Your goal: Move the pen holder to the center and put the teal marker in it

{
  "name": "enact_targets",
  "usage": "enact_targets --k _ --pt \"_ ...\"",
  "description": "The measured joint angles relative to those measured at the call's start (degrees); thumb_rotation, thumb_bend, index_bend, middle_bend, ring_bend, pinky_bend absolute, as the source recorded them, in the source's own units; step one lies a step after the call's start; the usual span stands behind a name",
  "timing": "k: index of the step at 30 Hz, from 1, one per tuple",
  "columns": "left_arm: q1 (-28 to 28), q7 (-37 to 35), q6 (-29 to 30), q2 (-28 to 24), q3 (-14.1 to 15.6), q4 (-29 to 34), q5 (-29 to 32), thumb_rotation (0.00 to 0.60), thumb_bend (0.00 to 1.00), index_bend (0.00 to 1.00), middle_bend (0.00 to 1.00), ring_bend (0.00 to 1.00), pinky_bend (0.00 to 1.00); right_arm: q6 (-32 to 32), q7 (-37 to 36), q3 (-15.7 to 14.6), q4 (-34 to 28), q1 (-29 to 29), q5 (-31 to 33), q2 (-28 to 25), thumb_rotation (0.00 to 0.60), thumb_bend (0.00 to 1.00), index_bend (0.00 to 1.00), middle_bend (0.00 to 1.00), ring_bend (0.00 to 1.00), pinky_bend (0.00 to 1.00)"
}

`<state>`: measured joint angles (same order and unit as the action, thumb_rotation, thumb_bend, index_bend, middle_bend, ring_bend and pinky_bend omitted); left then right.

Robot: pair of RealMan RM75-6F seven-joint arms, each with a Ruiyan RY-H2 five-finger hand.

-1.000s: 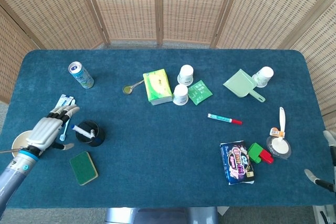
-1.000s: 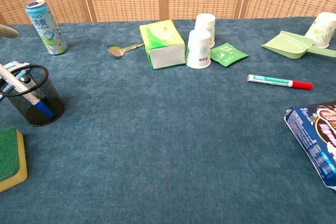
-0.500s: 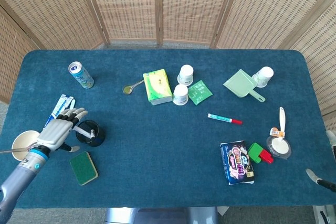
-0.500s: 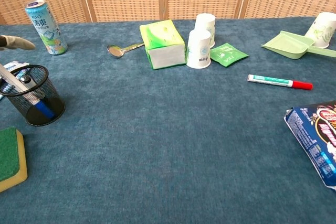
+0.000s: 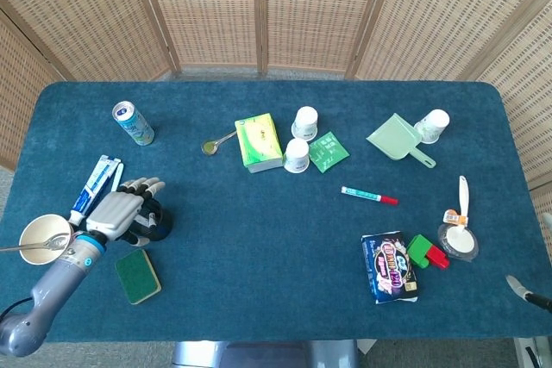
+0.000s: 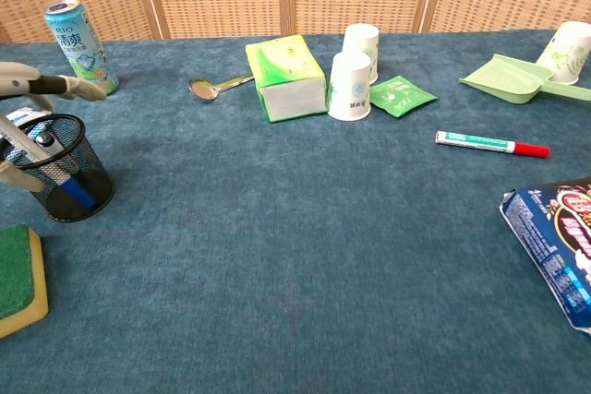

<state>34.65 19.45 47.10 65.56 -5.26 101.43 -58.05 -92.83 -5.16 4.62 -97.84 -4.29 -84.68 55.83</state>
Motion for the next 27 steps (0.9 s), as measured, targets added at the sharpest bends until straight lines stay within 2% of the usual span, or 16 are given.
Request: enact_targets --k 2,9,17,23,27 --pt "0.82 1.25 -0.13 0.68 0.05 -0.20 1.68 0.600 0.07 0.11 0.40 0.31 0.41 0.10 -0.21 0.00 0.00 0.04 -0.02 -0.03 0.600 0.00 0.00 0.00 0.00 0.00" --pt "2.78 5.52 2.02 2.97 0.70 -0.38 6.22 0.600 0.11 0.18 0.48 0.36 0.43 0.34 -0.59 0.02 0.06 0.10 0.08 -0.14 0.600 0.00 0.00 0.00 0.00 0.00" --pt "3.10 3.53 4.89 2.58 -0.42 2.18 5.31 0.600 0.11 0.18 0.48 0.36 0.43 0.51 -0.82 -0.14 0.00 0.10 -0.17 -0.24 0.600 0.00 0.00 0.00 0.00 0.00" --pt "4.61 -1.82 4.03 2.18 -3.91 3.71 3.73 0.600 0.11 0.18 0.45 0.34 0.41 0.50 -1.06 -0.10 0.09 0.14 -0.22 -0.18 0.600 0.00 0.00 0.00 0.00 0.00" --pt "7.78 -2.86 2.72 2.60 -6.65 4.49 3.87 0.600 0.11 0.18 0.45 0.33 0.41 0.61 -0.92 0.06 0.46 0.22 0.14 -0.07 0.600 0.00 0.00 0.00 0.00 0.00"
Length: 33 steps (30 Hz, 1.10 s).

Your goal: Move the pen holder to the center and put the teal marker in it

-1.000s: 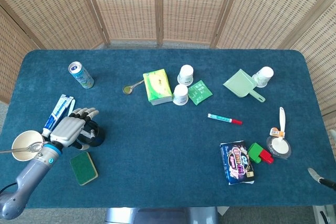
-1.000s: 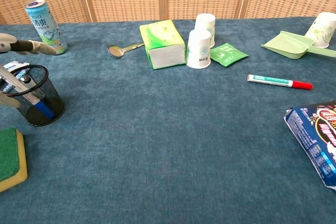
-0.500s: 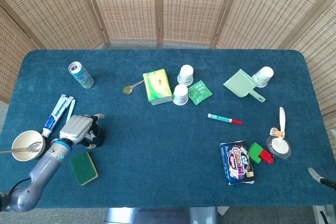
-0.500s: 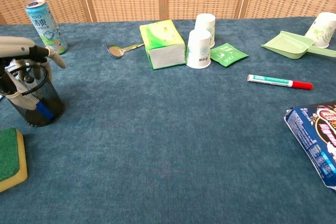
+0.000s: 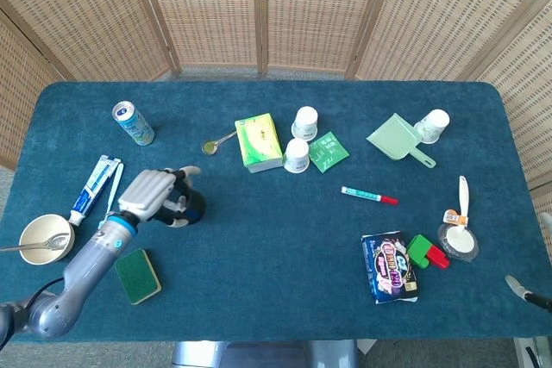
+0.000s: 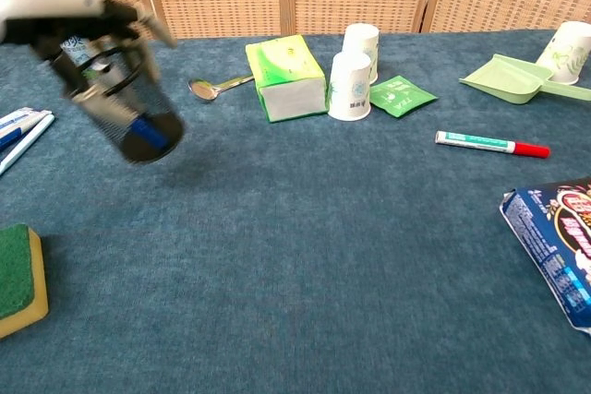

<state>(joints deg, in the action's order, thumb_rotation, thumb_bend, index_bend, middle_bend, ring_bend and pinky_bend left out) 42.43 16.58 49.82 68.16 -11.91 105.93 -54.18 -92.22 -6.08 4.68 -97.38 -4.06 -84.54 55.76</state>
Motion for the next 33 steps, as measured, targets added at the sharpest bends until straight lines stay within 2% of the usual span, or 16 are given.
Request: enact_targets --k 5,10,15,21,26,33 --pt "4.80 2.26 -1.02 1.35 -2.26 0.51 4.66 0.600 0.11 0.18 0.45 0.33 0.41 0.20 -0.74 0.37 0.27 0.09 0.69 -0.10 0.600 0.00 0.00 0.00 0.00 0.00" --pt "11.53 7.30 -0.92 4.41 -3.70 -0.24 14.74 0.600 0.11 0.18 0.45 0.33 0.41 0.25 -1.86 0.69 0.56 0.01 1.44 -0.39 0.600 0.00 0.00 0.00 0.00 0.00" --pt "20.55 14.69 0.54 10.16 -4.26 -3.45 25.72 0.600 0.10 0.19 0.44 0.32 0.40 0.34 -3.53 0.82 0.87 -0.17 1.76 -0.82 0.600 0.00 0.00 0.00 0.00 0.00" --pt "28.25 21.08 3.14 17.75 -4.26 -9.63 34.85 0.600 0.10 0.18 0.44 0.32 0.41 0.50 -5.06 0.76 1.28 -0.29 1.61 -1.27 0.600 0.00 0.00 0.00 0.00 0.00" --pt "31.49 22.65 4.40 21.98 -4.72 -14.12 38.82 0.600 0.11 0.18 0.44 0.32 0.40 0.67 -6.14 0.57 1.56 -0.34 1.29 -1.45 0.600 0.00 0.00 0.00 0.00 0.00" --pt "33.27 22.80 4.35 25.20 -5.26 -18.86 39.19 0.600 0.10 0.17 0.43 0.31 0.40 0.90 -6.98 0.57 1.75 -0.38 1.49 -1.57 0.600 0.00 0.00 0.00 0.00 0.00"
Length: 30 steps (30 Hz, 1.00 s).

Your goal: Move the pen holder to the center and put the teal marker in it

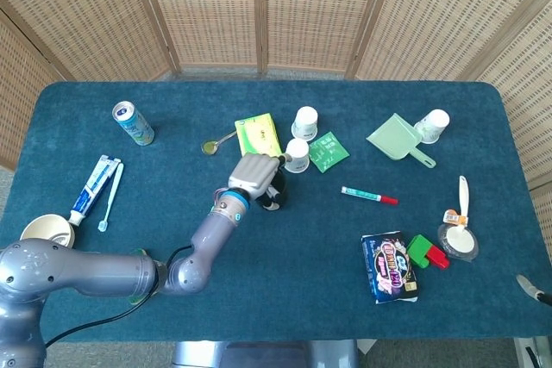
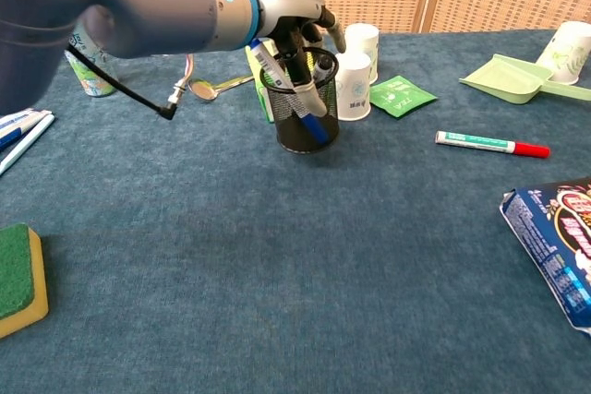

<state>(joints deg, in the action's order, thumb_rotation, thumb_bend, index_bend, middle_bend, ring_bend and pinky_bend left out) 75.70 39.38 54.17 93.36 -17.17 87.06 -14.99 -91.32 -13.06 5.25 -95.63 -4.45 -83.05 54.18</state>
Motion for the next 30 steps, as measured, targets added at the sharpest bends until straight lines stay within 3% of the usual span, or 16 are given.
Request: enact_targets --k 6,11,16,23,30 --pt "1.33 1.37 0.39 2.39 0.06 -3.22 1.38 0.600 0.10 0.16 0.41 0.30 0.41 0.48 -0.60 0.14 0.20 0.19 0.30 -0.13 0.600 0.00 0.00 0.00 0.00 0.00" --pt "1.58 2.14 -0.29 2.78 0.19 -4.19 3.18 0.600 0.10 0.08 0.12 0.06 0.34 0.18 -1.00 0.13 0.22 0.05 0.13 -0.22 0.600 0.00 0.00 0.00 0.00 0.00" --pt "1.41 2.43 -0.91 1.40 0.01 -2.57 4.43 0.600 0.09 0.06 0.01 0.00 0.26 -0.05 -0.91 0.02 0.11 -0.06 -0.15 -0.27 0.600 0.00 0.00 0.00 0.00 0.00" --pt "-0.35 0.70 -1.34 -2.40 0.04 2.29 1.43 0.600 0.09 0.02 0.00 0.00 0.20 -0.37 -0.94 -0.06 -0.03 -0.24 -0.38 -0.30 0.600 0.00 0.00 0.00 0.00 0.00" --pt "-5.16 -3.79 -0.13 -11.23 0.43 11.49 -6.93 0.600 0.09 0.02 0.00 0.00 0.17 -0.74 -0.92 -0.19 -0.27 -0.40 -0.81 -0.40 0.600 0.00 0.00 0.00 0.00 0.00"
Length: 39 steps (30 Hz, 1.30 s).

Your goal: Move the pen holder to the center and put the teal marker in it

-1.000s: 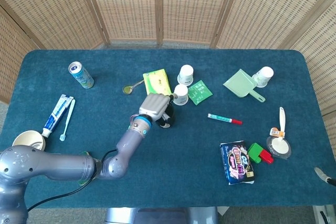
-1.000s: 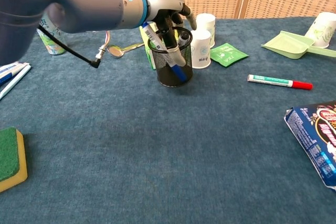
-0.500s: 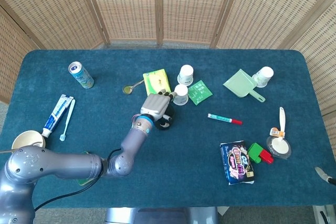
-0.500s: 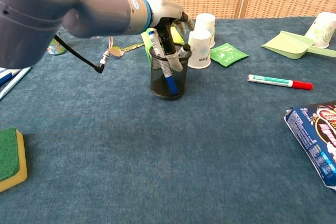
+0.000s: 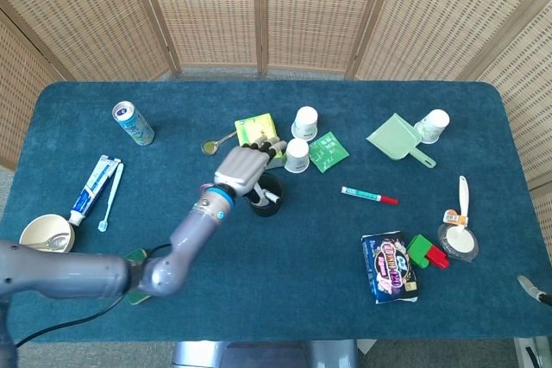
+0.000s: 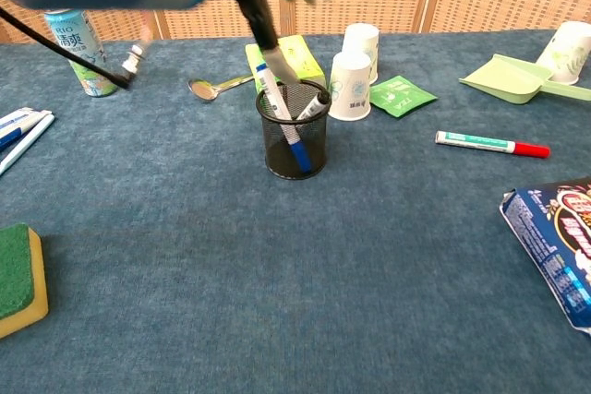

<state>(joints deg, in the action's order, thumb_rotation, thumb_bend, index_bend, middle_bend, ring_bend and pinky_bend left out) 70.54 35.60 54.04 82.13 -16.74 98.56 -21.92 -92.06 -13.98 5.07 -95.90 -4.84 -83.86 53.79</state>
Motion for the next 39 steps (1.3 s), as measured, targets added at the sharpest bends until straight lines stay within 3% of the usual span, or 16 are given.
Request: enact_targets --k 11,17,21,25,30,34,39 --pt "-12.88 -6.11 5.74 -15.46 6.05 10.13 -14.47 0.600 0.09 0.00 0.00 0.00 0.16 -0.42 2.28 -0.42 -0.76 -0.04 -0.93 0.40 0.600 0.00 0.00 0.00 0.00 0.00" --pt "-22.58 -11.40 10.21 -23.74 11.51 14.47 -26.35 0.600 0.09 0.00 0.00 0.00 0.15 -0.44 4.59 -0.42 -0.99 0.14 -0.98 0.96 0.600 0.00 0.00 0.00 0.00 0.00" --pt "-29.92 -13.14 16.35 -28.45 15.80 18.34 -33.96 0.600 0.10 0.00 0.00 0.00 0.14 -0.57 6.92 -0.52 -1.07 0.33 -1.47 1.70 0.600 0.00 0.01 0.00 0.00 0.00" --pt "-36.68 -14.87 21.97 -29.93 19.59 19.95 -40.27 0.600 0.10 0.02 0.00 0.00 0.12 -1.33 9.43 -0.60 -1.14 0.41 -2.41 2.66 0.600 0.00 0.07 0.00 0.00 0.00" --pt "-44.68 -21.07 26.18 -30.26 23.27 18.74 -47.80 0.600 0.10 0.02 0.00 0.00 0.10 -3.09 12.42 -0.69 -1.04 0.32 -4.13 4.09 0.600 0.01 0.23 0.00 0.00 0.00" --pt "-49.66 -26.89 28.88 -30.38 25.16 16.56 -52.53 0.600 0.10 0.02 0.00 0.00 0.09 -4.42 14.94 -0.60 -0.72 0.31 -5.39 5.77 0.600 0.11 0.33 0.00 0.00 0.00" --pt "-53.58 -31.31 31.54 -31.37 26.18 14.86 -56.92 0.600 0.10 0.00 0.00 0.00 0.08 -4.70 17.44 -0.62 -0.94 0.80 -6.68 7.95 0.600 0.07 0.36 0.00 0.00 0.00"
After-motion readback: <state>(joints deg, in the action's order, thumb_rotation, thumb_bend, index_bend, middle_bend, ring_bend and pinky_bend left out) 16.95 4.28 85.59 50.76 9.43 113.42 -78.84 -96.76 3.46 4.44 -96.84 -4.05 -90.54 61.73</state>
